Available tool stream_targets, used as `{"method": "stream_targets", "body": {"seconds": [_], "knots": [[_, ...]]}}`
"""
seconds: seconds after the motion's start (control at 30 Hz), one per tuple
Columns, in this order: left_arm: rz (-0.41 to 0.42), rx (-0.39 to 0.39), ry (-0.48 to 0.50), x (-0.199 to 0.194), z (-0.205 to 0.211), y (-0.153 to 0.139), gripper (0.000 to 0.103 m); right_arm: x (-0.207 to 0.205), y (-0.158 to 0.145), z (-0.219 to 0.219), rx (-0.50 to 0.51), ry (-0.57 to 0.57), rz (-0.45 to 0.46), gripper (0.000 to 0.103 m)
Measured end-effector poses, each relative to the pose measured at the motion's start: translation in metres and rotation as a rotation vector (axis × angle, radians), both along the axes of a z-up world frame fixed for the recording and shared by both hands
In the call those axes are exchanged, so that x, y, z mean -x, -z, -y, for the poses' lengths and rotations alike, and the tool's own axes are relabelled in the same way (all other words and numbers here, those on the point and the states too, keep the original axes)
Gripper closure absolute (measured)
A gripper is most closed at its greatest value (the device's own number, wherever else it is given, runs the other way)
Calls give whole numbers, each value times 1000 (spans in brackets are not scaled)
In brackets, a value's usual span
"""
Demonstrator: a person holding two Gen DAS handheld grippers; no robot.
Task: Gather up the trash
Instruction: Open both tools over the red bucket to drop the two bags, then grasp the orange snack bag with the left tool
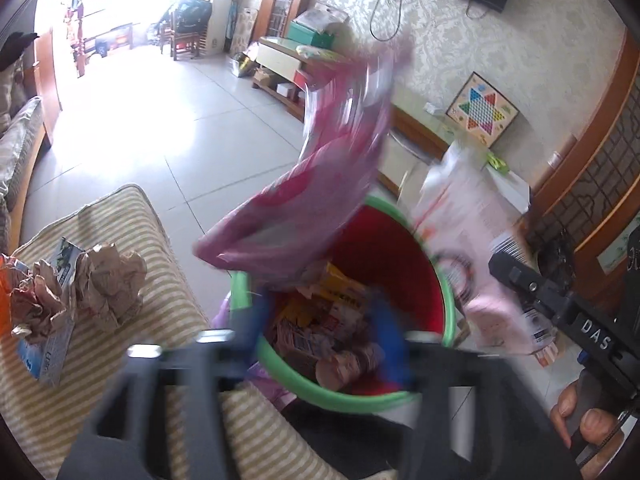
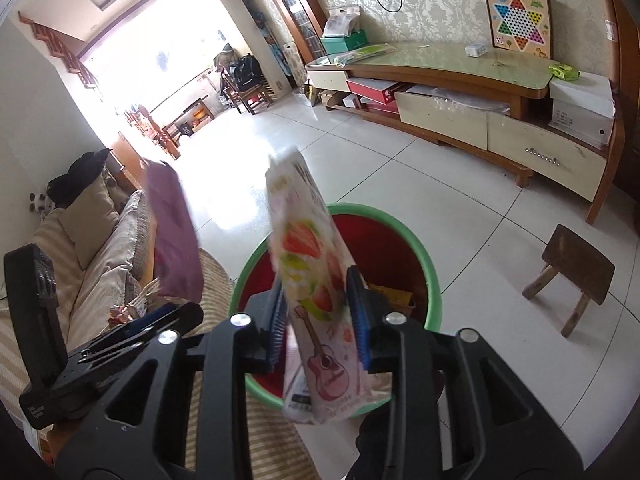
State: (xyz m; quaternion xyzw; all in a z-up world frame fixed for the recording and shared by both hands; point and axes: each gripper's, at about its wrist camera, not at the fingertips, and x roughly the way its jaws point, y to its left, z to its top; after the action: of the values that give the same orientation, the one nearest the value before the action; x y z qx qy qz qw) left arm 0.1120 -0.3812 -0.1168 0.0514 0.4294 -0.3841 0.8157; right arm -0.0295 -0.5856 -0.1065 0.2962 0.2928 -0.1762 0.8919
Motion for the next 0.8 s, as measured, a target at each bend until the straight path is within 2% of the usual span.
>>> {"method": "stream_targets", "body": {"seconds": [0.07, 0.17, 0.27, 0.37, 0.5, 0.57, 0.7, 0.8], "knots": [[-1, 6, 2, 0, -1, 1, 41, -4, 3, 2, 14, 6, -11, 62], [16, -11, -3, -3, -16, -3, 41, -8, 4, 1, 16, 4, -16, 57], [84, -10, -44, -6, -51, -14, 37, -10, 1, -9, 38, -7, -13, 49], [160, -46, -131, -20, -96, -31, 32, -15, -1, -25, 53, -40, -14, 46], [187, -143, -260, -49, -164, -35, 31, -30, -1, -51, 34, -113, -19, 44], [209, -224, -320, -69, -195, -32, 31, -40, -1, -68, 24, -156, -22, 43], [161, -332, -331, -114, -232, -10, 30, -59, -3, -101, 14, -235, -20, 40], [104, -333, -268, -145, -238, 6, 30, -73, -5, -120, 2, -291, -23, 39]]}}
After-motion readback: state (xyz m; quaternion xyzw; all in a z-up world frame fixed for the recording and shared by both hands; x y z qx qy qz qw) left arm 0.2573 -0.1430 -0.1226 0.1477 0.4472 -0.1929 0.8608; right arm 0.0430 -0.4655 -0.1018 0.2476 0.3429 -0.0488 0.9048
